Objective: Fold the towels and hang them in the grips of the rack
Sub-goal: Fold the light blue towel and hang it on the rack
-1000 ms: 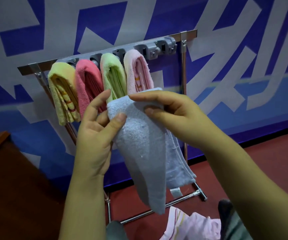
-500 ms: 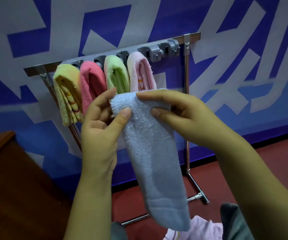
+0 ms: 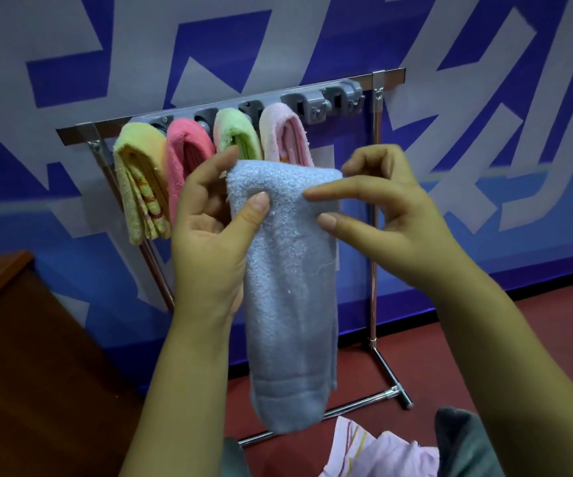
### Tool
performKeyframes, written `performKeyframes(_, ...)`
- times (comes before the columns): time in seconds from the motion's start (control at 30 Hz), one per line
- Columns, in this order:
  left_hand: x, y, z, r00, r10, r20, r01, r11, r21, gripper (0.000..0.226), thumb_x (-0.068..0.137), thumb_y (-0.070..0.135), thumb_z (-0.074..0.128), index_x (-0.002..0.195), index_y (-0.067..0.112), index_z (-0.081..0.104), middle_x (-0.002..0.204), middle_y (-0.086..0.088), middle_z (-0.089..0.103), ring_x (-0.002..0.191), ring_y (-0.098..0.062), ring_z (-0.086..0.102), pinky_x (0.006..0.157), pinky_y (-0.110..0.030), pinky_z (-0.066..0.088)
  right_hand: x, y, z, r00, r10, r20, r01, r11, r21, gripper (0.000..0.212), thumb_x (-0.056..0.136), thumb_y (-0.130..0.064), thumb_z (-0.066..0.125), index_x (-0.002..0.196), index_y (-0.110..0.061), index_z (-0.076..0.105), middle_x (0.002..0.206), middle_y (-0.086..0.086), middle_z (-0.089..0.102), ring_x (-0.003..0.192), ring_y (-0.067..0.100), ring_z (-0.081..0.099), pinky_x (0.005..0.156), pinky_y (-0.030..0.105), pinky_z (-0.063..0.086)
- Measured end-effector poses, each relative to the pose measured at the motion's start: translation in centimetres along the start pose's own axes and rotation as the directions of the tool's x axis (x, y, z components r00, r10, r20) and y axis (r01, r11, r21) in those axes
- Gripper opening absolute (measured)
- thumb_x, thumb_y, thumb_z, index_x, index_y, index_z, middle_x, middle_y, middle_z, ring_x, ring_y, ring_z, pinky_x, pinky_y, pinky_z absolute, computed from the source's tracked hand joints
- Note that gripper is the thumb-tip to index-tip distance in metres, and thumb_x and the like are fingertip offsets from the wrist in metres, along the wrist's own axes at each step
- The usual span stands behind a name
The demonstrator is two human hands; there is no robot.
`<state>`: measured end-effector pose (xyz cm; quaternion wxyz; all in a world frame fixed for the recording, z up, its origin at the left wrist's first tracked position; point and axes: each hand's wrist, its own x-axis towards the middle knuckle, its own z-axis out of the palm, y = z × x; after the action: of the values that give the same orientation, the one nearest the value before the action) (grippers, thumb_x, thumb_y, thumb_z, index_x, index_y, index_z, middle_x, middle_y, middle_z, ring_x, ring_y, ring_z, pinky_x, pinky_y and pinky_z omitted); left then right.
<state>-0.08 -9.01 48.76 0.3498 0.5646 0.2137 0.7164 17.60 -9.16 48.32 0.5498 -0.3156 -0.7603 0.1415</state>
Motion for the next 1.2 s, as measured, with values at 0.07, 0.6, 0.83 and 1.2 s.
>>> performKeyframes(0.07,0.2,0.0,0.1,1.0,-0.008,0.024,0.008,1.0,-0.018,0.041,0.078,-0.003,0.061,0.111,0.022,0.057,0.095,0.008,0.07,0.092,-0.007,0.064,0.078,-0.024,0.052,0.4,-0.3,-0.4,0.99,0.047,0.13,-0.061,0.993,0.105,0.021,0.076,-0.033,0.07,0.096,-0.036,0.072,0.122,-0.005,0.044,0.123,0.005,0.043,0.105,0.022,0.036)
performKeyframes(0.6,1.3,-2.3,1.5,0.995,-0.087,-0.049,0.097,0.96,0.262,0.041,0.081,-0.004,0.065,0.107,0.027,0.056,0.108,0.003,0.063,0.096,0.001,0.061,0.085,-0.023,0.051,3.3,-0.8,-1.8,0.932,0.327,0.156,-0.317,0.945,-0.085,0.021,0.081,-0.015,0.07,0.092,-0.032,0.073,0.092,-0.017,0.07,0.09,0.001,0.066,0.085,0.023,0.054)
performKeyframes(0.83,2.9,-5.4,4.0,0.998,-0.06,-0.004,0.055,0.884,0.465,0.036,0.078,0.013,0.072,0.097,0.039,0.056,0.117,-0.008,0.056,0.095,-0.001,0.054,0.078,-0.013,0.045,6.5,0.8,-4.5,0.921,0.383,0.067,-0.347,0.889,-0.299,0.024,0.086,-0.021,0.065,0.109,-0.025,0.069,0.1,-0.015,0.064,0.076,-0.011,0.052,0.062,0.0,0.04)
performKeyframes(1.2,9.3,-10.3,11.2,0.934,-0.339,0.112,0.229,0.81,0.539,0.078,0.071,0.038,0.076,0.136,0.02,0.035,0.131,0.001,0.044,0.116,-0.015,0.05,0.096,-0.038,0.048,14.8,3.9,-7.3,0.938,0.344,-0.04,-0.315,0.799,-0.512,0.031,0.092,-0.017,0.055,0.121,-0.026,0.062,0.125,0.003,0.06,0.09,0.011,0.054,0.077,0.022,0.048)
